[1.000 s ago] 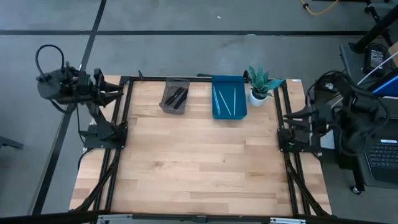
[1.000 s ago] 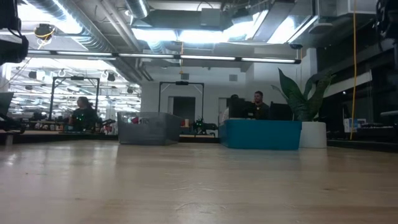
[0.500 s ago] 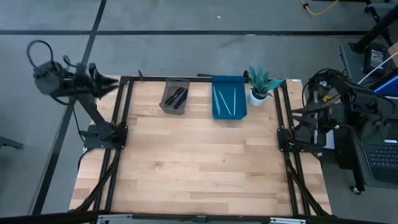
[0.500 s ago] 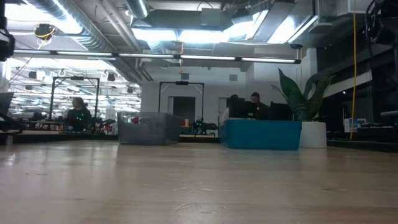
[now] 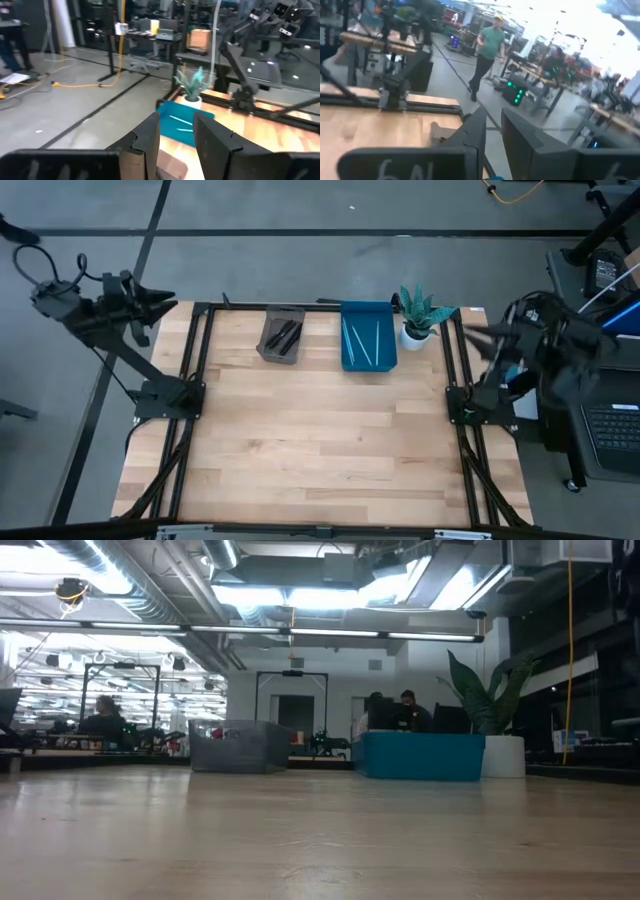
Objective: Sort pens & pencils
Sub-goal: Return to Home Position
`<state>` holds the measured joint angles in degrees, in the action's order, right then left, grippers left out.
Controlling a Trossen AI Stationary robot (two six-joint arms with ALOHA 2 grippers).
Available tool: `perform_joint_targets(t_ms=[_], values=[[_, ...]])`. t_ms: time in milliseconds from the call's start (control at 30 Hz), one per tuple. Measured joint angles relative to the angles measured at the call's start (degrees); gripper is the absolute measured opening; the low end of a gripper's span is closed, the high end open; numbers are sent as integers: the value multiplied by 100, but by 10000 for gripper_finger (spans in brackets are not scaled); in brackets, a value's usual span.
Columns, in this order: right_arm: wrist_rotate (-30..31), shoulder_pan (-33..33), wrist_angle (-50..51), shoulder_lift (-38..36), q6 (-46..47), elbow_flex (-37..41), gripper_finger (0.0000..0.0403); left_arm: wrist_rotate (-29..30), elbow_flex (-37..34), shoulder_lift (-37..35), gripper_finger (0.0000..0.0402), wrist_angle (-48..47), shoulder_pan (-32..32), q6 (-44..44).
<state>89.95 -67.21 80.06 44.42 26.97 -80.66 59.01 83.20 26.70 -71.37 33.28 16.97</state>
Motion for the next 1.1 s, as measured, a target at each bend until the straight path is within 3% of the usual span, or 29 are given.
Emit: perform_joint_targets(t_ms=[133,300,567,700,800,967,1100], values=[[0,3,537,-819,367,-13,63,294,18,-130,110,25,-66,-87],[-16,147,146,-1589,-476,-7,63,679,292,-294,110,-95,-66,-109],[-222,1584,-1028,-2169,-2251,-13,63,1086,1486,-337,110,-1314,-384,328],[-856,2696,-1346,-2207,-2724,-33,63,999,1851,-331,110,-1887,-1036,643],[-1824,3564,-1421,-2193,-2739,-142,63,724,1977,-451,110,-1846,-1727,394],[-3635,4664,-1521,-2178,-2751,-141,63,-655,1873,-531,110,-1866,-2822,472],[-4138,5339,-1785,-2134,-2882,72,63,-1218,1506,-529,110,-1867,-3652,361]])
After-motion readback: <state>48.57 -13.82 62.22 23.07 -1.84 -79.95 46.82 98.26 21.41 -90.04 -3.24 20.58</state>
